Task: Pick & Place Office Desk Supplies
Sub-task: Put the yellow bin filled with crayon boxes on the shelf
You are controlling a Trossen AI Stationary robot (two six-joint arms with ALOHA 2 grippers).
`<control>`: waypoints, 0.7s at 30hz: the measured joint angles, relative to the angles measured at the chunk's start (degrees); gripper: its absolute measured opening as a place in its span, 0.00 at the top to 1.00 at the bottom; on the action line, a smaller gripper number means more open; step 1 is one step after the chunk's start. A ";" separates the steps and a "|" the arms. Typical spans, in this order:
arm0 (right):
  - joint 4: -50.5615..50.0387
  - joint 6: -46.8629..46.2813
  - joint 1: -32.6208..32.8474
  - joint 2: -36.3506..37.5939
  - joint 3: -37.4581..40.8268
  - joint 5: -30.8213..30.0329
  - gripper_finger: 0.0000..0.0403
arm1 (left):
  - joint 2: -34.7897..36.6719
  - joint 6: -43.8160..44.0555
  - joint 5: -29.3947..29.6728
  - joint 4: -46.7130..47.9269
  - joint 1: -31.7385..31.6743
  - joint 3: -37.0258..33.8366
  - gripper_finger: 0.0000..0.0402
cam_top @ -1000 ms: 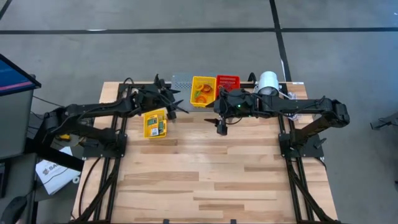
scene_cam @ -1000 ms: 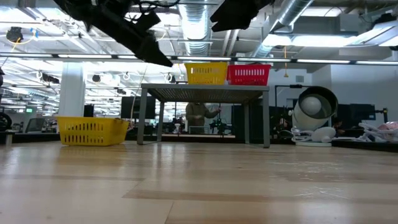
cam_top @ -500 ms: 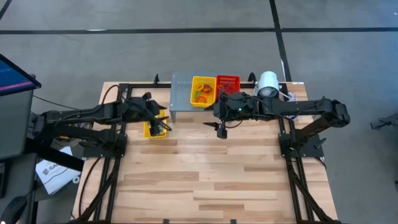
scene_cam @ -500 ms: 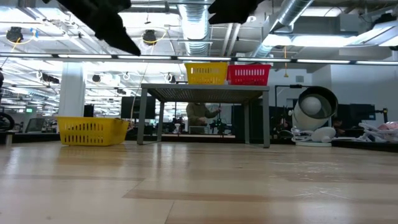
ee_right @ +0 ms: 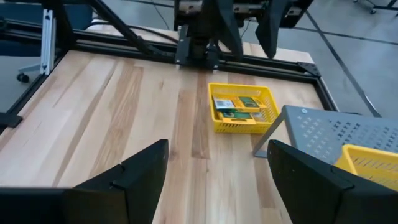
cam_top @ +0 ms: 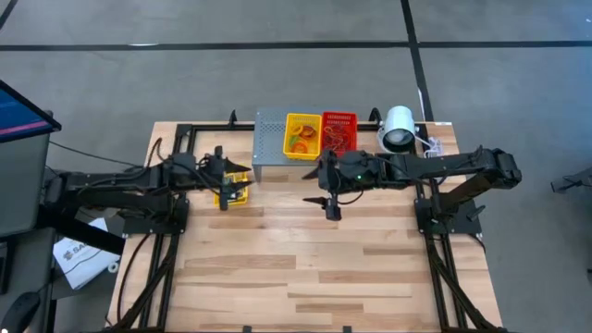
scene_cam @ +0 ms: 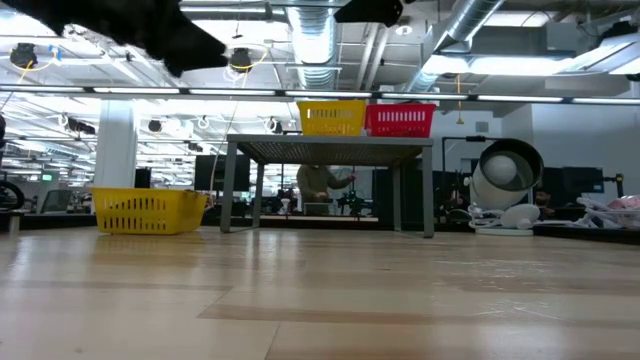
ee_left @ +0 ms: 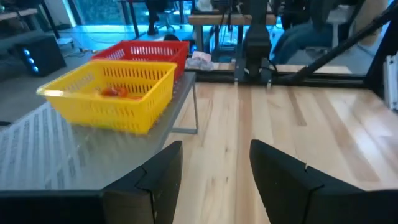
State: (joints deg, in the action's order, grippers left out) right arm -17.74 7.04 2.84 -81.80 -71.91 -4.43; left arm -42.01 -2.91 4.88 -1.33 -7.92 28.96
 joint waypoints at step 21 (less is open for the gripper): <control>41.64 0.98 1.68 4.23 17.67 6.59 0.33 | 7.79 6.68 -1.22 14.81 4.61 -2.51 0.55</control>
State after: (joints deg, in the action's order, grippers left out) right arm 23.90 8.02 4.52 -77.57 -54.23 2.16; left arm -34.22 3.77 3.66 13.48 -3.31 26.46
